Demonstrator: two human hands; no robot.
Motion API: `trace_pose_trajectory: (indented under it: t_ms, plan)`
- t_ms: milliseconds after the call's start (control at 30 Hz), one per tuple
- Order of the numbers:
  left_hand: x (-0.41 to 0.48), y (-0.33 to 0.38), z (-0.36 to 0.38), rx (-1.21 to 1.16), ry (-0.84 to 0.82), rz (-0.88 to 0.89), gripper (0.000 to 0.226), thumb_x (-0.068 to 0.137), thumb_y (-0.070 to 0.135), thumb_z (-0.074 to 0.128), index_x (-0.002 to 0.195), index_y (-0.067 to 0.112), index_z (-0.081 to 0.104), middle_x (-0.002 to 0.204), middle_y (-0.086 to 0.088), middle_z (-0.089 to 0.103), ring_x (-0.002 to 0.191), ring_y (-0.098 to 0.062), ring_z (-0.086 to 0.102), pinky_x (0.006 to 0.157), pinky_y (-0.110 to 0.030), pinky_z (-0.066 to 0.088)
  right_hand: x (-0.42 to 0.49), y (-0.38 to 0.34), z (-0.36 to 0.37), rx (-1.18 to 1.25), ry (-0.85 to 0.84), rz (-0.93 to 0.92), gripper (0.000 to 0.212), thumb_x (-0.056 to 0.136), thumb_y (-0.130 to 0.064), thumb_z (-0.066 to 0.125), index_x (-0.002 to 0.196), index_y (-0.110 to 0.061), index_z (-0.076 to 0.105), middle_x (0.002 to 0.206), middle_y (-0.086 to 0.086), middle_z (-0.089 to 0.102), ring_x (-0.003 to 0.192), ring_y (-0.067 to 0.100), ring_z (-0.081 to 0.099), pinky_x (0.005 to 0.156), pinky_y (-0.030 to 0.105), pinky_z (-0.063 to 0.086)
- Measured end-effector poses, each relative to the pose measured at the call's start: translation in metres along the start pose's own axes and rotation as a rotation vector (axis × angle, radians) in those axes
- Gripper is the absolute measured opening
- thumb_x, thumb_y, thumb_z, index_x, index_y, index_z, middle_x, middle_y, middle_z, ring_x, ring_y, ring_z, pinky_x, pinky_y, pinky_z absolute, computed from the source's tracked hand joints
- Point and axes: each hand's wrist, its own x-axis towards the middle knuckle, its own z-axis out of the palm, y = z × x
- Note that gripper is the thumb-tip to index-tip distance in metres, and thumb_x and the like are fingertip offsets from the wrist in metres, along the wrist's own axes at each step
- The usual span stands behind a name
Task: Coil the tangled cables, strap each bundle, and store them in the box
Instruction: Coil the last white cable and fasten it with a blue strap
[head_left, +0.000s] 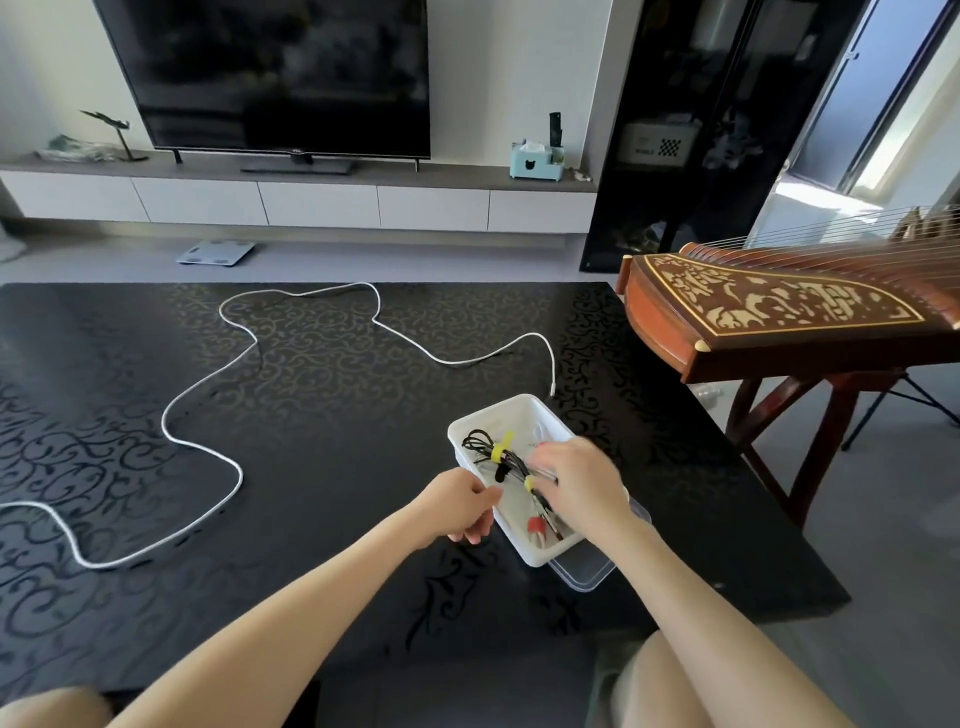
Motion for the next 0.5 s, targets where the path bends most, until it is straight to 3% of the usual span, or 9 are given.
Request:
trace_pose_trajectory:
  t_ms: [100, 200, 300, 400, 500]
  plan:
    - [-0.002, 0.001, -0.010, -0.073, 0.078, -0.004, 0.043, 0.098, 0.025, 0.041, 0.062, 0.006, 0.055, 0.065, -0.010, 0.062, 0.055, -0.018, 0.055, 0.045, -0.020, 0.037, -0.001, 0.000, 0.009, -0.060, -0.206, 0.020, 0.030, 0.093, -0.026, 0.054, 0.122, -0.026, 0.063, 0.121, -0.001, 0.058, 0.111, 0.019, 0.054, 0.087, 0.026, 0.042]
    - [-0.009, 0.003, -0.027, -0.361, 0.189, -0.085, 0.026, 0.094, 0.011, 0.046, 0.071, 0.006, 0.055, 0.069, -0.010, 0.060, 0.057, -0.015, 0.053, 0.050, -0.021, 0.043, 0.005, -0.010, 0.002, -0.189, 0.000, -0.036, 0.021, 0.091, -0.028, 0.055, 0.104, -0.024, 0.070, 0.099, -0.005, 0.066, 0.099, 0.020, 0.055, 0.081, 0.030, 0.040]
    - [-0.020, -0.004, -0.053, -0.922, 0.236, -0.222, 0.019, 0.088, -0.011, 0.042, 0.083, 0.002, 0.055, 0.077, -0.017, 0.059, 0.068, -0.023, 0.058, 0.063, -0.029, 0.048, 0.006, -0.045, 0.001, 0.147, 0.123, 0.026, 0.022, 0.091, -0.024, 0.053, 0.080, -0.013, 0.069, 0.071, 0.000, 0.065, 0.076, 0.022, 0.055, 0.072, 0.030, 0.042]
    - [-0.037, -0.022, -0.075, -1.254, 0.233, -0.198, 0.020, 0.091, -0.014, 0.037, 0.100, -0.006, 0.054, 0.093, -0.028, 0.061, 0.084, -0.035, 0.061, 0.074, -0.039, 0.053, 0.009, -0.089, 0.011, 0.394, 0.001, 0.004, 0.017, 0.090, -0.030, 0.060, 0.099, -0.020, 0.070, 0.088, -0.007, 0.069, 0.080, 0.010, 0.060, 0.075, 0.012, 0.039]
    - [-0.053, -0.050, -0.089, -1.299, 0.245, -0.109, 0.030, 0.095, -0.007, 0.036, 0.122, -0.003, 0.050, 0.113, -0.025, 0.060, 0.102, -0.036, 0.059, 0.084, -0.043, 0.050, 0.015, -0.136, 0.030, 0.594, -0.148, -0.025, 0.028, 0.086, -0.029, 0.066, 0.113, -0.022, 0.065, 0.094, -0.009, 0.066, 0.087, 0.009, 0.063, 0.080, 0.025, 0.051]
